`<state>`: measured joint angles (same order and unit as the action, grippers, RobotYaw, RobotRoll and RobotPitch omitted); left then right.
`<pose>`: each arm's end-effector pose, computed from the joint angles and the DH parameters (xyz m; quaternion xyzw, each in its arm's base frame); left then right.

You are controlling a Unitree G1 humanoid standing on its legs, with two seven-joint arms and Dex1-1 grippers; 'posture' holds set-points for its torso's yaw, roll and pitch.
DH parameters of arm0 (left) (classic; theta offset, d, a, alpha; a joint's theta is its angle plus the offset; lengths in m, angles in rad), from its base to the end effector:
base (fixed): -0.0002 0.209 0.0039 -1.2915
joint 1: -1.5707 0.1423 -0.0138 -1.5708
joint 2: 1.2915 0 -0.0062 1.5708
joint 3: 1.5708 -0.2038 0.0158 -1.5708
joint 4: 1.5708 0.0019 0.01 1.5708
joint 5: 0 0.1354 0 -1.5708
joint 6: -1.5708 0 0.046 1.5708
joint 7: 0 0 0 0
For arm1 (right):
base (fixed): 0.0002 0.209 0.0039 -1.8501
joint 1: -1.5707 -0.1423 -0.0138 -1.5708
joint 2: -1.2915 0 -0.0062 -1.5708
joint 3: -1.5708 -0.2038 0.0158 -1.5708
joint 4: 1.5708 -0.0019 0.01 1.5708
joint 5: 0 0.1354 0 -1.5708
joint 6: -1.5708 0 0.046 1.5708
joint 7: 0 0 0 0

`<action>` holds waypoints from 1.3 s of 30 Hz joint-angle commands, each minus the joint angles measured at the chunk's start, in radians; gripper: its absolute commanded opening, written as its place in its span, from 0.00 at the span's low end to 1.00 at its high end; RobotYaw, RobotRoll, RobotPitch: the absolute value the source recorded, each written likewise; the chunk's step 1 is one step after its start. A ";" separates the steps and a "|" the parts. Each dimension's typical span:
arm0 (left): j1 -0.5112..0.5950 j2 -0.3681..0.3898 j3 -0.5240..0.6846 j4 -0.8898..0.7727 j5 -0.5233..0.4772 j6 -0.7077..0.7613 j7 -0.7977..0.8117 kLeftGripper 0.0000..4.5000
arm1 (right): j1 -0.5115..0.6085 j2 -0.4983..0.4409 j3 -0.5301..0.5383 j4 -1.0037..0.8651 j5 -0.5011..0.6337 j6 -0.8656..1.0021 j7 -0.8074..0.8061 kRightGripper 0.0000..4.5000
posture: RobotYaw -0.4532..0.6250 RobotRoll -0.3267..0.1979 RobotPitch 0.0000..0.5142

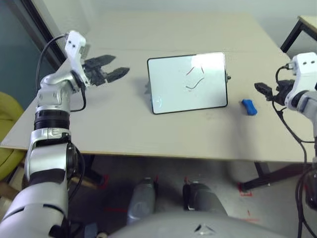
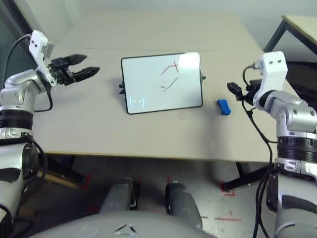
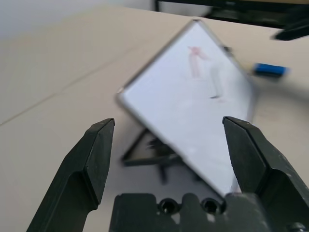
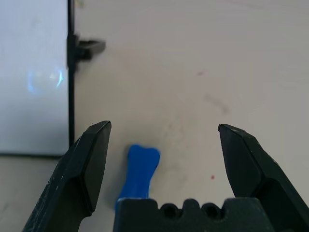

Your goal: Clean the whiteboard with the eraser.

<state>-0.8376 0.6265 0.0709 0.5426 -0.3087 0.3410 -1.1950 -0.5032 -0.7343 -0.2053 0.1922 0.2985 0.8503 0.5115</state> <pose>0.3365 0.2783 0.1955 0.0754 0.0321 -0.4731 0.8772 0.2715 -0.3201 0.1585 -0.0521 0.2192 0.0752 0.9714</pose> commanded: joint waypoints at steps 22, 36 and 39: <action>0.021 -0.066 -0.118 -0.002 0.025 0.029 -0.086 1.00 | -0.134 0.068 0.171 0.352 -0.131 -0.066 0.085 0.99 | 0.55 0.62 0.07; 0.038 -0.063 -0.107 -0.039 0.015 0.040 -0.076 1.00 | -0.201 0.105 0.220 0.514 -0.212 -0.137 0.086 0.95 | 0.57 0.62 0.08; 0.038 -0.062 -0.106 -0.037 0.016 0.038 -0.076 1.00 | -0.202 0.105 0.216 0.523 -0.213 -0.139 0.091 0.77 | 0.57 0.62 0.09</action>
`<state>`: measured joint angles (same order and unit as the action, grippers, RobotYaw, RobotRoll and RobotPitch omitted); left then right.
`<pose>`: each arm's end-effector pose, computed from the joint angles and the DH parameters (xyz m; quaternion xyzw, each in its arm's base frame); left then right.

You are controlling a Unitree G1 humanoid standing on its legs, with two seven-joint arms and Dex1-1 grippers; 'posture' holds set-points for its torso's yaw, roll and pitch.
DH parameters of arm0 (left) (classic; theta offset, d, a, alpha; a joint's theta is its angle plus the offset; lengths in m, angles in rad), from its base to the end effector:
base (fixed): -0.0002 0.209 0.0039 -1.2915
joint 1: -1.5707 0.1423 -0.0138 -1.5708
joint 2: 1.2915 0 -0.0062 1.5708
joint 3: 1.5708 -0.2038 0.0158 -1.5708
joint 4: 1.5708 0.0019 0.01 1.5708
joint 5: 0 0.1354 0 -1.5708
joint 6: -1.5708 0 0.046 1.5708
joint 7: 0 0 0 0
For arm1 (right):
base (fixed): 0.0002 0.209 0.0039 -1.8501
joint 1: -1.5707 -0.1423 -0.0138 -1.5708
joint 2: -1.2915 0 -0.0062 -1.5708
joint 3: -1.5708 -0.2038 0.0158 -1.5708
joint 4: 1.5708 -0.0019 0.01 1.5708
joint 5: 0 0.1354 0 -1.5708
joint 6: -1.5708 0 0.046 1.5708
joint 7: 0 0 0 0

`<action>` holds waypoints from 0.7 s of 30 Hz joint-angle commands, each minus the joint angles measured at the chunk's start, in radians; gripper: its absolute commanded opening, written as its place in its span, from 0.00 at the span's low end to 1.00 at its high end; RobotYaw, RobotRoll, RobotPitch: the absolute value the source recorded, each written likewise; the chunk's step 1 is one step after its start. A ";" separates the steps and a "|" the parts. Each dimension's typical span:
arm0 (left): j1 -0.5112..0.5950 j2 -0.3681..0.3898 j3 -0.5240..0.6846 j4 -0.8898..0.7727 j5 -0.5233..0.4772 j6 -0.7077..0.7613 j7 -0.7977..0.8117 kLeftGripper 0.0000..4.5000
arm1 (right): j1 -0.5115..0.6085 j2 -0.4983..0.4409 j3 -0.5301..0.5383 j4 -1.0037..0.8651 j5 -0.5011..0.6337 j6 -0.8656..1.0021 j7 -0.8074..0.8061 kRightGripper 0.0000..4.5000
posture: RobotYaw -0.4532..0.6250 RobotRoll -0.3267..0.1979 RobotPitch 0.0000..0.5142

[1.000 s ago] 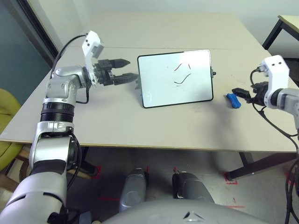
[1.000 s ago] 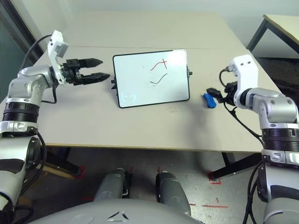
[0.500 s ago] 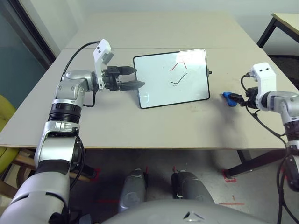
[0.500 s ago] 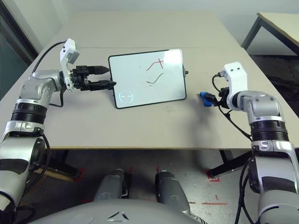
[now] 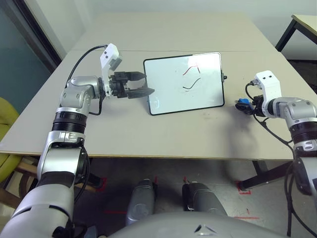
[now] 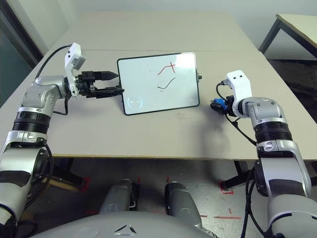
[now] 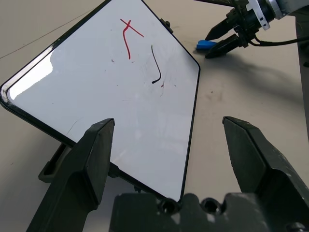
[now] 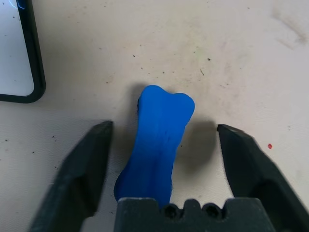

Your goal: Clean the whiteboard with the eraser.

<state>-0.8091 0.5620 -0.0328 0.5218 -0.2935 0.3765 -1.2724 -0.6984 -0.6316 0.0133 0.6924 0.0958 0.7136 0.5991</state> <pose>0.3418 0.2485 0.1708 0.0664 0.0884 -0.5475 0.8295 0.3120 -0.3030 0.1103 -0.0757 0.3558 0.0996 0.9261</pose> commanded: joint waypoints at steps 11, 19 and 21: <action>0.005 0.004 -0.001 -0.007 0.005 -0.008 0.003 1.00 | 0.003 -0.027 -0.029 -0.139 0.016 0.055 0.025 0.07 | 0.56 0.62 0.08; -0.004 0.007 -0.002 0.009 0.009 -0.022 -0.001 1.00 | 0.029 -0.060 -0.050 -0.502 0.083 0.194 0.059 0.07 | 0.56 0.62 0.07; -0.009 0.007 -0.002 0.016 0.011 -0.025 0.000 1.00 | 0.027 -0.056 -0.047 -0.570 0.099 0.201 0.063 0.07 | 0.55 0.62 0.07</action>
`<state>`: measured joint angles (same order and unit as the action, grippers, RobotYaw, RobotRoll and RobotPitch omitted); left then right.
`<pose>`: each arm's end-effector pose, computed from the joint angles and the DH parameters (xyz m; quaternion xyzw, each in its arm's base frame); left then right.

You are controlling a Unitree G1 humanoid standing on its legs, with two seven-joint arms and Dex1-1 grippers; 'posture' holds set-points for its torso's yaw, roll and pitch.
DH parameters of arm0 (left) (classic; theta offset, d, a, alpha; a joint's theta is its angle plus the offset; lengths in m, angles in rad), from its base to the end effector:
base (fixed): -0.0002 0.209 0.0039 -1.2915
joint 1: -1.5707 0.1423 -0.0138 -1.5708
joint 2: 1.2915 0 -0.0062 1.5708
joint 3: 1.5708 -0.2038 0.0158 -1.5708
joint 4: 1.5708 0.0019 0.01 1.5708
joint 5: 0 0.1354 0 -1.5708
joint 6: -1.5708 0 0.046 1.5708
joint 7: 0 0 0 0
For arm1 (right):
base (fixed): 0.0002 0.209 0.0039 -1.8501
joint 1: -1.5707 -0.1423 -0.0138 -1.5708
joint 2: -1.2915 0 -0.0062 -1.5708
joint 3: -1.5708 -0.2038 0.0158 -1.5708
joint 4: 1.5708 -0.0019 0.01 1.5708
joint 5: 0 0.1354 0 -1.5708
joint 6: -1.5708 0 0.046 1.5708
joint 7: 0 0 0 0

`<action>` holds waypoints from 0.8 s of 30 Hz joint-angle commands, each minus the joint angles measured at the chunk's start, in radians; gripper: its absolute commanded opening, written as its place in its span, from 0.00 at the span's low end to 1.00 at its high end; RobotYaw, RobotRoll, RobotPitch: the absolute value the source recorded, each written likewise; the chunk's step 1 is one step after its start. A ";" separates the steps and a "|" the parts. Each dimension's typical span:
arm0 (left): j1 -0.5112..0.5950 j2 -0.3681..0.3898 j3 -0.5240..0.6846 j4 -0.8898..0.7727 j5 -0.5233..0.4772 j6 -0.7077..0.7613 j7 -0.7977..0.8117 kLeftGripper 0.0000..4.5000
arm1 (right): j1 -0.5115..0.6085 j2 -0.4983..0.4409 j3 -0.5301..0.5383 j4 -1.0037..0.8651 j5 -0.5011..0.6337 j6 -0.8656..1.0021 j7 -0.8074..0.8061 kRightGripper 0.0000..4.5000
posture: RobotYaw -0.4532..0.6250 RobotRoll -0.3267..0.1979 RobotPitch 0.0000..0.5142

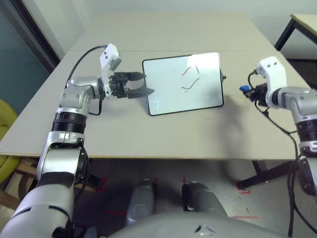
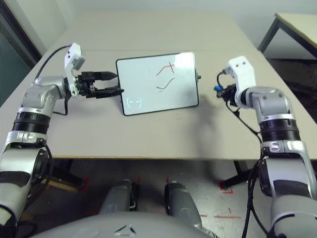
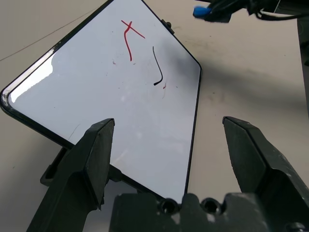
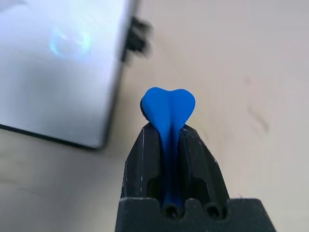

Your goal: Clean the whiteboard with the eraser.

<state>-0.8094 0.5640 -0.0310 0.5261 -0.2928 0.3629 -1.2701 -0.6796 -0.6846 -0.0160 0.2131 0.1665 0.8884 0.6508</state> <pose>0.3418 0.2495 0.1712 0.0700 0.0842 -0.5454 0.8310 0.3046 -0.2775 0.1779 -0.1222 0.2364 0.1756 0.9478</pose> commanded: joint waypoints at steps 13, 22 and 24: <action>-0.019 0.000 -0.006 0.019 0.011 -0.021 -0.002 1.00 | -0.013 0.137 0.222 -0.196 -0.090 -0.116 -0.060 0.07 | 0.55 0.62 0.07; -0.018 0.000 -0.002 0.016 0.009 -0.021 0.004 1.00 | -0.066 0.192 0.308 0.007 -0.237 -0.290 -0.109 0.07 | 0.56 0.62 0.07; -0.018 0.000 -0.002 0.017 0.009 -0.021 0.004 1.00 | -0.070 0.199 0.311 0.037 -0.257 -0.311 -0.111 0.07 | 0.57 0.62 0.06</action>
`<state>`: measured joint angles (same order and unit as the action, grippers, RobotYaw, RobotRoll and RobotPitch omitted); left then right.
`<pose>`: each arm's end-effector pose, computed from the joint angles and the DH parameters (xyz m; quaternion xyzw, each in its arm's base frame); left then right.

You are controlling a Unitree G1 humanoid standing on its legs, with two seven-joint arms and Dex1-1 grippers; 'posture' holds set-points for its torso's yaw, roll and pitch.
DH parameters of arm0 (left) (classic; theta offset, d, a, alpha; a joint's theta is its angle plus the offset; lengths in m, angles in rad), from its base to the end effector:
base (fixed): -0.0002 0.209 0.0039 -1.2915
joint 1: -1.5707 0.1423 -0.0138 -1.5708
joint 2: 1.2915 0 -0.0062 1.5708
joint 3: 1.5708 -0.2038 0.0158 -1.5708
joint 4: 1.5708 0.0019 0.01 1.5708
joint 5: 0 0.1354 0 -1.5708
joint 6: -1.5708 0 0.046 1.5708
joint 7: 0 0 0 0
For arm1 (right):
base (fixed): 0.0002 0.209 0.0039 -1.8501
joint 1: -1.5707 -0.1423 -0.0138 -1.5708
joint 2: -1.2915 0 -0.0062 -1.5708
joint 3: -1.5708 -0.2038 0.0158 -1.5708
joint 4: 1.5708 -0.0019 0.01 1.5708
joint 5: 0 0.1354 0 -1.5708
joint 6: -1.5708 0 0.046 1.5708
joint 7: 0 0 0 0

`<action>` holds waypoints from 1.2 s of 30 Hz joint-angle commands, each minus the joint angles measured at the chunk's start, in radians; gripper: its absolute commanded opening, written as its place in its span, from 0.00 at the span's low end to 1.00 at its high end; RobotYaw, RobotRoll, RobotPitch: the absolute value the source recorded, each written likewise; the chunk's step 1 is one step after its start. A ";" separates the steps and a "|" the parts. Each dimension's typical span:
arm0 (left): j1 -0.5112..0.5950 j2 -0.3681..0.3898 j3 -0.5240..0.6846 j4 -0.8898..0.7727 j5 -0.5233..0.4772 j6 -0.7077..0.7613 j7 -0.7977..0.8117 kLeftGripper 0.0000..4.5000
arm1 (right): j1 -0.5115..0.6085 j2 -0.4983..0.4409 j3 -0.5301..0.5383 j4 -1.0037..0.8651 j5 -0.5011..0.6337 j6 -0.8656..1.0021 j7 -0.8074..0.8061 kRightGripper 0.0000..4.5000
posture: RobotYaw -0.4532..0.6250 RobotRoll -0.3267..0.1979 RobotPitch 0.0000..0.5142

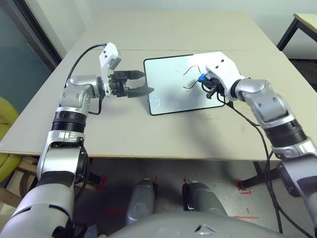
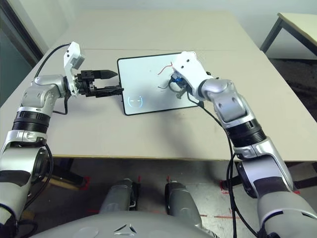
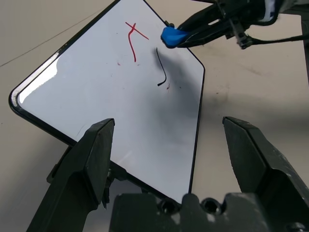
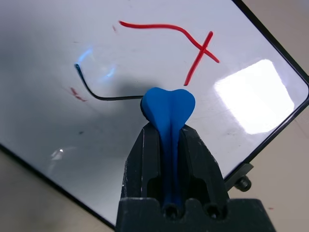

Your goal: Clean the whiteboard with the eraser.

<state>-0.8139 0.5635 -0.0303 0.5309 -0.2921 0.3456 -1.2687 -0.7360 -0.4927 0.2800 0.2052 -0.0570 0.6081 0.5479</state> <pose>0.3424 0.2493 0.1727 0.0751 0.0771 -0.5452 0.8314 0.3264 -0.1829 0.1575 -0.3046 0.1380 0.2585 0.9063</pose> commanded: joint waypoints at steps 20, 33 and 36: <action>-0.023 0.006 0.000 0.013 0.009 -0.003 0.004 1.00 | -0.068 0.113 0.015 0.172 -0.087 -0.082 0.003 0.07 | 0.57 0.62 0.06; -0.025 0.005 0.000 0.011 0.007 -0.001 0.003 1.00 | -0.063 0.139 0.025 0.193 -0.127 -0.091 0.012 0.06 | 0.57 0.62 0.06; -0.027 0.003 -0.001 0.014 0.008 -0.001 0.002 1.00 | -0.052 0.117 0.019 0.192 -0.133 -0.094 0.017 0.06 | 0.56 0.62 0.07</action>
<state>-0.8202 0.5640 -0.0284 0.5310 -0.2921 0.3453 -1.2659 -0.8052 -0.3547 0.3006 0.3667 -0.1743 0.5107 0.5586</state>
